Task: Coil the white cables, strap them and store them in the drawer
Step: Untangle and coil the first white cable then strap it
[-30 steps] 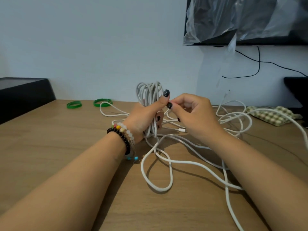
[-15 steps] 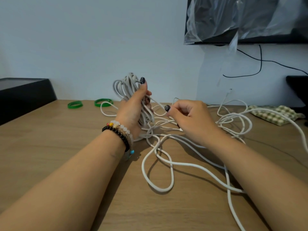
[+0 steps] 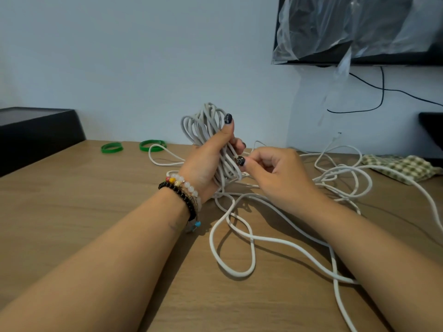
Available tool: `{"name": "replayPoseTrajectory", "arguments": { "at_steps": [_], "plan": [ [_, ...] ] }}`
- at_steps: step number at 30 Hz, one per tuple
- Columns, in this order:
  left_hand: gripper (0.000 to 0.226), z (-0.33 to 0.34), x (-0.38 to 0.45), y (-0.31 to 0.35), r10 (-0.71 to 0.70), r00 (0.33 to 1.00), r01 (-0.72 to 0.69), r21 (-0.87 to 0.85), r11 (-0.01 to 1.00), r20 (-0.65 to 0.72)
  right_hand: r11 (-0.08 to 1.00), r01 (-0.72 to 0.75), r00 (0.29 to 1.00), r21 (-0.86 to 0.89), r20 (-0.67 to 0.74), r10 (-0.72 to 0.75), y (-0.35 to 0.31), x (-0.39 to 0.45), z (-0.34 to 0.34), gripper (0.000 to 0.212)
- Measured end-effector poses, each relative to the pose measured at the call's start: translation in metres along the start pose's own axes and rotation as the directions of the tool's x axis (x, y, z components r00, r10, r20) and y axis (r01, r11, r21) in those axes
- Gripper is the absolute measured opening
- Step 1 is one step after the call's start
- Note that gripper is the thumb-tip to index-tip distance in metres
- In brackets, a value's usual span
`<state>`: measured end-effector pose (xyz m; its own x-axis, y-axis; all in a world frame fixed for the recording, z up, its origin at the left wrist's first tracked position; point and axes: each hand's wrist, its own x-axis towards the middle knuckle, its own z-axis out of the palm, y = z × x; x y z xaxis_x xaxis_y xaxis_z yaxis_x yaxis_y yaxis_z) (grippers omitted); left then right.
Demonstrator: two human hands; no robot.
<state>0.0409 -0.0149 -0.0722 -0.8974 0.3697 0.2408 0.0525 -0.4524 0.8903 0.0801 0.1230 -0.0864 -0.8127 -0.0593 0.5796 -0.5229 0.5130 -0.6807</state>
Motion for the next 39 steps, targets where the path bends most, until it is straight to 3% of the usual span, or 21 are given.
{"name": "replayPoseTrajectory", "arguments": {
  "at_steps": [4, 8, 14, 22, 27, 30, 33, 36, 39],
  "plan": [
    [0.055, 0.002, -0.001, 0.002, -0.03, 1.0, 0.029, -0.062, 0.998, -0.009, 1.0, 0.0, 1.0, 0.013, 0.007, 0.0, -0.002, 0.0, 0.0, 0.022],
    [0.039, 0.001, 0.001, 0.01, -0.016, 0.992, -0.015, -0.249, 0.968, -0.122, 0.999, -0.027, 1.0, 0.035, 0.0, 0.027, -0.002, 0.002, -0.004, 0.022],
    [0.041, -0.011, 0.008, 0.023, -0.007, 0.978, -0.096, -0.479, 0.873, -0.208, 0.999, -0.034, 0.987, 0.033, 0.159, 0.028, -0.007, -0.001, -0.001, 0.028],
    [0.04, -0.007, 0.009, 0.026, -0.016, 0.96, -0.152, -0.569, 0.808, -0.28, 0.986, -0.134, 0.978, -0.1, 0.144, 0.148, 0.003, 0.004, -0.004, 0.029],
    [0.047, -0.01, 0.011, 0.029, 0.032, 0.946, -0.205, -0.519, 0.83, -0.322, 0.952, -0.172, 0.944, -0.251, 0.235, 0.233, 0.0, 0.0, 0.0, 0.032],
    [0.046, -0.011, 0.01, 0.024, 0.022, 0.946, -0.174, -0.451, 0.875, -0.323, 0.909, -0.082, 0.907, -0.409, 0.348, 0.238, -0.004, -0.004, 0.006, 0.035],
    [0.045, -0.012, 0.012, 0.016, 0.061, 0.93, -0.152, -0.229, 0.961, -0.362, 0.864, 0.05, 0.88, -0.5, 0.432, 0.199, -0.009, -0.007, 0.008, 0.041],
    [0.051, -0.008, 0.009, 0.015, 0.133, 0.932, -0.159, -0.048, 0.986, -0.337, 0.843, 0.151, 0.862, -0.517, 0.487, 0.144, -0.011, -0.009, 0.006, 0.033],
    [0.065, -0.004, 0.006, 0.014, 0.167, 0.949, -0.157, 0.06, 0.986, -0.267, 0.886, 0.169, 0.825, -0.432, 0.554, 0.112, -0.012, -0.009, 0.006, 0.027]
  ]
}}
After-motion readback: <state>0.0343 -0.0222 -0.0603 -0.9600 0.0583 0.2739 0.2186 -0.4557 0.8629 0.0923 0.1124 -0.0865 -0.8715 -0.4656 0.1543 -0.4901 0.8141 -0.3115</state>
